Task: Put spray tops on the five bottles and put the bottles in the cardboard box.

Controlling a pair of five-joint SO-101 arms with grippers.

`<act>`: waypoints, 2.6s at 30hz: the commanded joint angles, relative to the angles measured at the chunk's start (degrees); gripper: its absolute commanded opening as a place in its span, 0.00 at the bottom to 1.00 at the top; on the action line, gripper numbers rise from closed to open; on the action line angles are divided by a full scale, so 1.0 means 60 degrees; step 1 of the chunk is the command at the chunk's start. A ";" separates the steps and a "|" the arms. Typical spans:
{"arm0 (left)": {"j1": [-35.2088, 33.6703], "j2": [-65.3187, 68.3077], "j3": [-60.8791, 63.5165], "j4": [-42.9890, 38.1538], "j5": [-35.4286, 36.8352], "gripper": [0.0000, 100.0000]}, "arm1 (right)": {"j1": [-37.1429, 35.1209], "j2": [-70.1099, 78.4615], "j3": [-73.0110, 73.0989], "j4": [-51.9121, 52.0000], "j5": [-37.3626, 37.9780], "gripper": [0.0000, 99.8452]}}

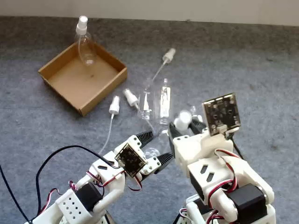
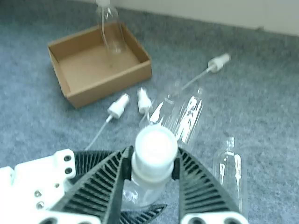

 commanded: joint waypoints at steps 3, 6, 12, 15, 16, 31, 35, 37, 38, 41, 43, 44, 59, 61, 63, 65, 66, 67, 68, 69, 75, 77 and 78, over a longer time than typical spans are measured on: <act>-0.0110 -0.0139 -0.0330 -0.0059 0.0088 0.07 | -0.0051 -0.0095 -0.0110 0.0125 0.0147 0.17; -0.0110 -0.0139 -0.0330 -0.0059 0.0088 0.07 | -0.0022 -0.0095 -0.0125 0.0125 0.0527 0.17; -0.0110 -0.0139 -0.0315 -0.0059 0.0088 0.07 | 0.0154 -0.0095 -0.0125 0.0051 0.0777 0.17; -0.0110 -0.0139 -0.0315 -0.0059 0.0088 0.07 | 0.0535 -0.0095 -0.0095 -0.0286 0.0791 0.17; -0.0110 -0.0139 -0.0315 -0.0059 0.0088 0.07 | 0.0579 -0.0095 -0.0095 -0.0462 0.0791 0.17; -0.0110 -0.0139 -0.0300 -0.0059 0.0088 0.07 | -0.1165 -0.0081 -0.0095 -0.0960 0.0791 0.17; -0.0110 -0.0139 -0.0300 -0.0059 0.0088 0.07 | -0.1282 -0.0081 -0.0125 -0.0945 0.0791 0.17; -0.0110 -0.0139 -0.0286 -0.0059 0.0088 0.07 | -0.1150 -0.0095 -0.0125 -0.0930 0.0791 0.17; -0.0110 -0.0139 -0.0286 -0.0059 0.0073 0.07 | -0.0945 -0.0095 -0.0154 -0.0930 0.0791 0.17; -0.0110 -0.0139 -0.0286 -0.0059 0.0044 0.07 | -0.0344 -0.0095 -0.0520 -0.0945 0.0791 0.17; -0.0110 -0.0139 -0.0271 -0.0059 0.0029 0.07 | 0.0066 -0.0095 -0.0799 -0.0930 0.0791 0.17; -0.0110 -0.0139 -0.0256 -0.0059 0.0029 0.07 | 0.0256 -0.0095 -0.0930 -0.0930 0.0791 0.17; -0.0725 -0.0828 -0.0505 -0.0015 0.0015 0.07 | 0.1385 -0.0095 -0.1223 -0.0989 0.0791 0.15; -0.1311 -0.1473 -0.0432 -0.0015 0.0044 0.07 | 0.2015 -0.0095 -0.1223 -0.1033 0.0791 0.10; -0.1604 -0.2176 -0.0344 0.0015 0.0059 0.07 | 0.2469 -0.0095 -0.1209 -0.1033 0.0791 0.04; -0.1692 -0.2498 -0.0168 -0.0044 0.0073 0.07 | 0.2527 -0.0081 -0.1033 -0.1033 0.0791 0.00; -0.1648 -0.2410 -0.0110 -0.0044 0.0073 0.07 | 0.2527 -0.0081 -0.0799 -0.1048 0.0777 0.01; -0.1648 -0.2322 -0.0022 -0.0044 0.0073 0.07 | 0.2454 -0.0081 -0.0549 -0.1048 0.0762 0.01; -0.1648 -0.2234 0.0037 -0.0044 0.0073 0.07 | 0.2352 -0.0081 -0.0300 -0.1062 0.0747 0.01; -0.1707 -0.2190 0.0095 -0.0044 0.0059 0.07 | 0.2220 -0.0081 -0.0066 -0.1238 0.0733 0.01; -0.1736 -0.2190 -0.0183 -0.0015 0.0073 0.07 | 0.2132 -0.0095 0.2073 -0.2894 0.0733 0.01; -0.1868 -0.2190 -0.0344 -0.0029 0.0059 0.07 | 0.2132 -0.0095 0.2894 -0.3538 0.0733 0.01; -0.2044 -0.2190 -0.0447 -0.0029 0.0073 0.07 | 0.2132 -0.0095 0.3333 -0.3919 0.0733 0.01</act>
